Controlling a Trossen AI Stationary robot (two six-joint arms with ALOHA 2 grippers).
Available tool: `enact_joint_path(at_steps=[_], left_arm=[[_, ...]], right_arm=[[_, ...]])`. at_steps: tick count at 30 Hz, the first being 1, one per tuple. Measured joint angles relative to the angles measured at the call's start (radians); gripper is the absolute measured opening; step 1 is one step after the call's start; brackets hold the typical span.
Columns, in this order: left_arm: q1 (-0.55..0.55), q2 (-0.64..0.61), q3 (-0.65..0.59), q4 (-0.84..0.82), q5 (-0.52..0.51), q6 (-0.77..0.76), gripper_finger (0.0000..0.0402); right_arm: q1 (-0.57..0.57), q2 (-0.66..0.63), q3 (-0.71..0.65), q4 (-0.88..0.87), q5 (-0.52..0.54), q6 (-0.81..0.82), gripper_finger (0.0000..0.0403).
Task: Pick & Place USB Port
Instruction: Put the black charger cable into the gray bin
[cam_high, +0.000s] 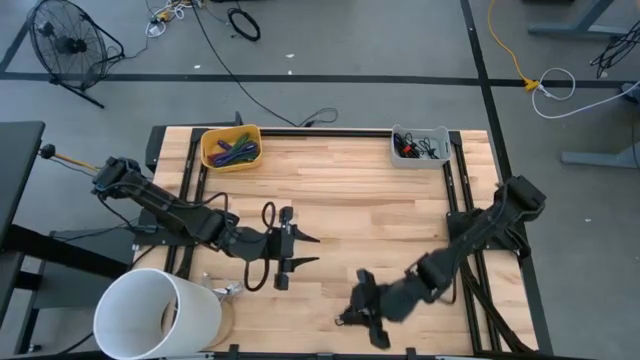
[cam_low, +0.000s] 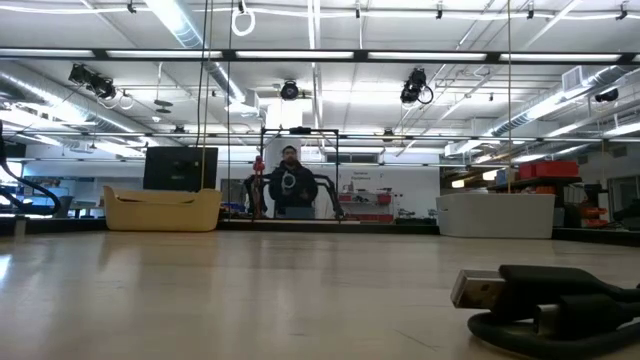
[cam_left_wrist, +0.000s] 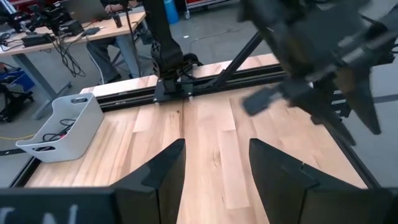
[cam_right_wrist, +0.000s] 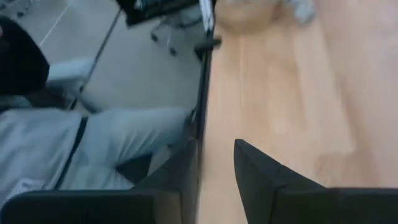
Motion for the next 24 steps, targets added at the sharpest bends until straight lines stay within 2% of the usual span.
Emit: enact_joint_path(at_steps=[6, 12, 24], left_arm=[[0.0, 0.0, 0.0, -0.002, 0.0, 0.0, 0.0181], [0.0, 0.0, -0.001, -0.007, 0.0, 0.0, 0.0181], [0.007, -0.001, -0.001, -0.012, 0.0, -0.001, 0.0181]], right_arm=[[0.089, 0.121, 0.0, -0.019, 0.074, 0.031, 0.0107], [0.102, 0.229, 0.0, -0.055, 0.082, 0.088, 0.0107], [0.094, 0.278, 0.0, -0.143, 0.118, 0.108, 0.0107]])
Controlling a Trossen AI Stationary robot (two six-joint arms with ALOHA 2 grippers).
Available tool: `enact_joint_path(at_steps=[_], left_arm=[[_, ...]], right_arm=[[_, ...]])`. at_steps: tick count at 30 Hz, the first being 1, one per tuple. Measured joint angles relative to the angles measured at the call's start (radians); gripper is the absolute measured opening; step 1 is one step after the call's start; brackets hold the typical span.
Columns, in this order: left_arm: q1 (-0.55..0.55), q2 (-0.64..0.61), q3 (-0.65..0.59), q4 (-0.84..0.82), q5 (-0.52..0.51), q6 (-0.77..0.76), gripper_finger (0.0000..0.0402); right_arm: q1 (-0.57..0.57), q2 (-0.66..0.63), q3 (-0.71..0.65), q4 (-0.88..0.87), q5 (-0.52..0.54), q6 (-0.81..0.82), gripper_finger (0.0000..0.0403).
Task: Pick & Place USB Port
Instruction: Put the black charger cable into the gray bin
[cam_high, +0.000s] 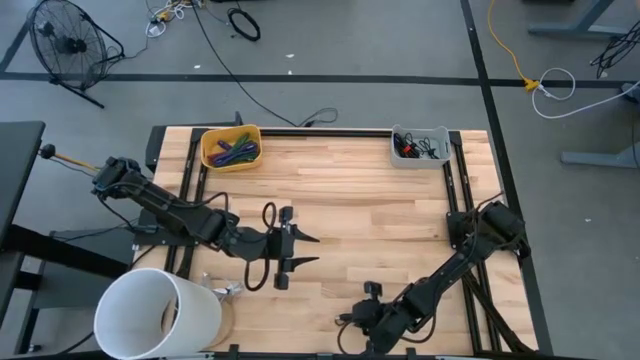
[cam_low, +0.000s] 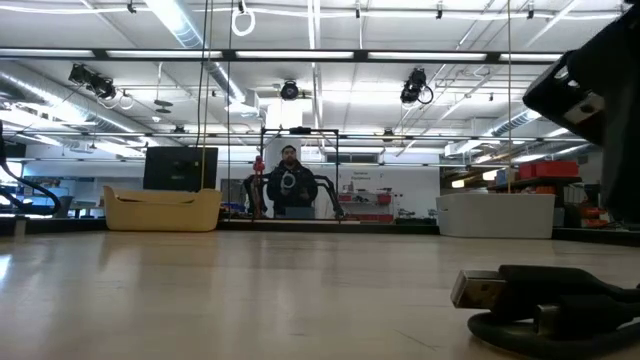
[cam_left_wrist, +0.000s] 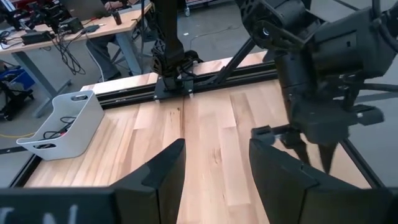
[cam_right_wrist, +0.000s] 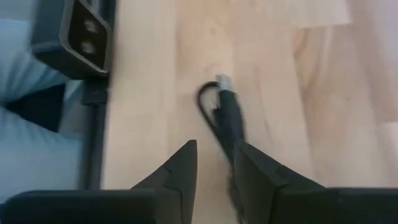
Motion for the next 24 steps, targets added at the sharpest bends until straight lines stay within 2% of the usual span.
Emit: enact_joint_path(at_steps=[24], left_arm=[[0.0, 0.0, 0.0, -0.007, 0.0, -0.002, 0.0181]], right_arm=[[-0.006, 0.056, -0.001, -0.031, -0.005, 0.062, 0.0107]])
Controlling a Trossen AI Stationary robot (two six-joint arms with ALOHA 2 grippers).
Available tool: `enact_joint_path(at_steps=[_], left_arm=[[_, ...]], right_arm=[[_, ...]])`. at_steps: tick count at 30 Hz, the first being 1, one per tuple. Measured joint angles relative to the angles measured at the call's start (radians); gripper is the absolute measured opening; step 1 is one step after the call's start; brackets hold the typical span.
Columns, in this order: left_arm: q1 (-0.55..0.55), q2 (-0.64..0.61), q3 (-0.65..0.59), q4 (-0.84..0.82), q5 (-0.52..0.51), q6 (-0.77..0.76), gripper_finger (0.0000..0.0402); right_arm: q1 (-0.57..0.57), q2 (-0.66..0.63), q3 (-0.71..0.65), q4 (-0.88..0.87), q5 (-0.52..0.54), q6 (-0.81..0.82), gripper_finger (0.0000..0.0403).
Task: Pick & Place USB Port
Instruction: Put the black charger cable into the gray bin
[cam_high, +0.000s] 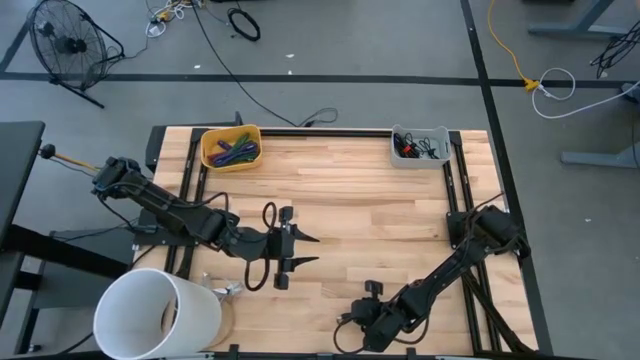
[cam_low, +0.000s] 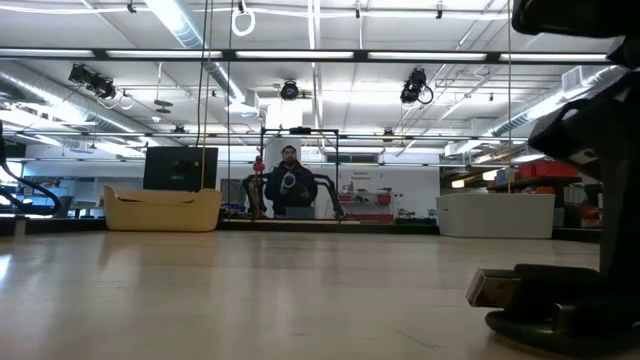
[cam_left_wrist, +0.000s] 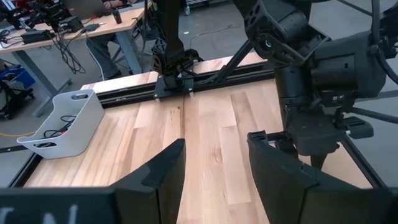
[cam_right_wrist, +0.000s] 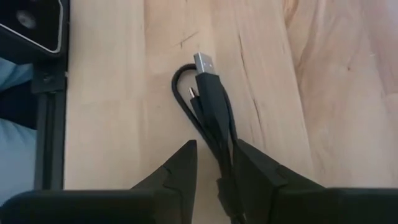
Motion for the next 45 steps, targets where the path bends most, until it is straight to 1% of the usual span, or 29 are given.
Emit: enact_joint_path(at_steps=[7, 12, 14, 15, 17, 18, 22, 25, 30, 33, 38, 40, 45], left_arm=[[0.0, 0.0, 0.0, -0.005, 0.0, -0.002, 0.0181], [0.0, 0.0, 0.0, -0.005, 0.0, -0.005, 0.0181], [0.0, 0.0, 0.0, -0.005, 0.0, -0.005, 0.0181], [0.0, 0.0, 0.0, -0.005, 0.0, -0.005, 0.0181], [0.0, 0.0, 0.0, -0.006, 0.0, -0.005, 0.0181], [0.0, 0.0, 0.0, -0.006, 0.0, -0.005, 0.0181], [0.0, 0.0, 0.0, -0.006, 0.0, -0.006, 0.0181], [0.0, 0.0, 0.0, -0.006, 0.0, -0.006, 0.0181], [0.0, 0.0, 0.0, -0.006, 0.0, -0.006, 0.0181], [0.0, 0.0, 0.0, -0.009, 0.0, -0.006, 0.0181], [0.0, 0.0, 0.0, -0.014, 0.0, -0.008, 0.0181], [0.0, 0.0, 0.0, -0.019, 0.0, -0.022, 0.0181], [0.0, 0.0, 0.0, -0.019, 0.0, -0.024, 0.0181]], right_arm=[[-0.003, 0.035, 0.004, 0.017, -0.011, 0.01, 0.0107], [-0.005, 0.04, 0.004, 0.013, 0.007, 0.024, 0.0104], [-0.009, 0.04, 0.003, 0.009, 0.007, 0.043, 0.0086], [-0.012, 0.04, 0.003, 0.006, 0.002, 0.048, 0.007], [-0.015, 0.041, 0.003, -0.005, -0.005, 0.059, 0.0027], [-0.015, 0.041, 0.002, -0.007, -0.005, 0.058, 0.0015], [-0.017, 0.028, 0.002, -0.006, -0.008, 0.057, 0.0007], [-0.018, 0.001, 0.021, -0.069, 0.0, 0.032, 0.0004], [-0.018, -0.073, 0.113, -0.183, 0.087, -0.027, 0.0002], [-0.018, -0.092, 0.157, -0.263, 0.137, -0.066, 0.0001], [-0.025, -0.153, 0.212, -0.455, 0.318, -0.085, 0.0001], [-0.045, -0.167, 0.211, -0.546, 0.383, -0.064, 0.0001], [-0.137, -0.222, 0.21, -0.863, 0.51, 0.064, 0.0]])
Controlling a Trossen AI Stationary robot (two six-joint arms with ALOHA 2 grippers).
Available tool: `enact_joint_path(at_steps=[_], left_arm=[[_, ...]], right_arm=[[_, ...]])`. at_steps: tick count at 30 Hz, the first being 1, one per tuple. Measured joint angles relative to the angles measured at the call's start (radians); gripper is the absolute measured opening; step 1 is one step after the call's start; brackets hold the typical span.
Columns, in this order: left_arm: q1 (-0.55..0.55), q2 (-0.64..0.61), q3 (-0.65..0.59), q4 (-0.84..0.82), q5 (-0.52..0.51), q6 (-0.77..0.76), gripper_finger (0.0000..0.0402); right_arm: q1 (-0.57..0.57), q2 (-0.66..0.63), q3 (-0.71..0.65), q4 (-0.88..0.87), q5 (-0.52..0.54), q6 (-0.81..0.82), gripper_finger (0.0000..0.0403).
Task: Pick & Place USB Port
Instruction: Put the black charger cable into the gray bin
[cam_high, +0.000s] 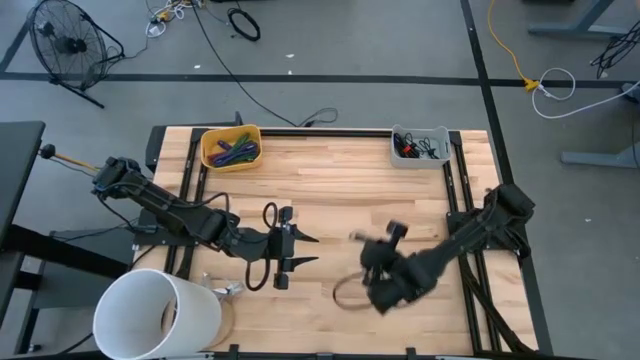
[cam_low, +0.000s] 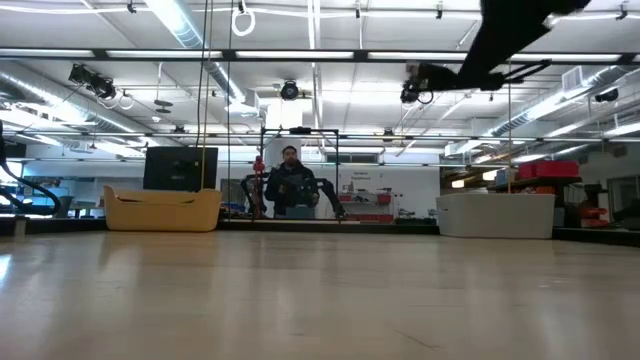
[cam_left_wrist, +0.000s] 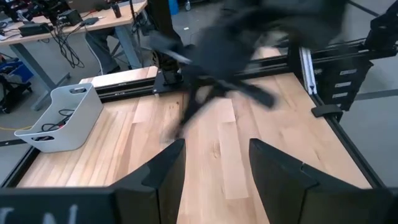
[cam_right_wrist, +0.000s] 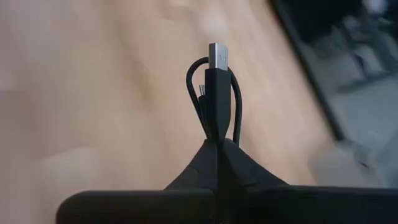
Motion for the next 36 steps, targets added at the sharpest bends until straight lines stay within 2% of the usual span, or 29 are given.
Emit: enact_joint_path(at_steps=[2, 5, 14, 22, 28, 36], left_arm=[[0.0, 0.0, 0.0, 0.0, 0.0, 0.0, 0.0181], [0.0, 0.0, 0.0, 0.0, 0.0, 0.001, 0.0181], [0.0, 0.0, 0.0, 0.0, 0.0, 0.009, 0.0181], [0.0, 0.0, 0.0, 0.0, 0.0, 0.002, 0.0181], [0.0, 0.0, 0.0, 0.0, 0.0, 0.009, 0.0181], [0.0, 0.0, 0.0, -0.032, 0.0, 0.012, 0.0181]], right_arm=[[-0.049, -0.026, -0.016, -0.07, 0.023, 0.036, 0.0], [-0.139, -0.107, -0.081, -0.067, 0.045, 0.005, 0.0], [-0.484, -0.433, -0.403, 0.162, -0.098, -0.253, 0.0], [-0.729, -0.692, -0.57, 0.272, -0.137, -0.405, 0.0], [-0.91, -0.783, -0.651, 0.381, -0.145, -0.54, 0.0], [-1.161, -0.782, -0.757, 0.651, -0.316, -0.739, 0.0]])
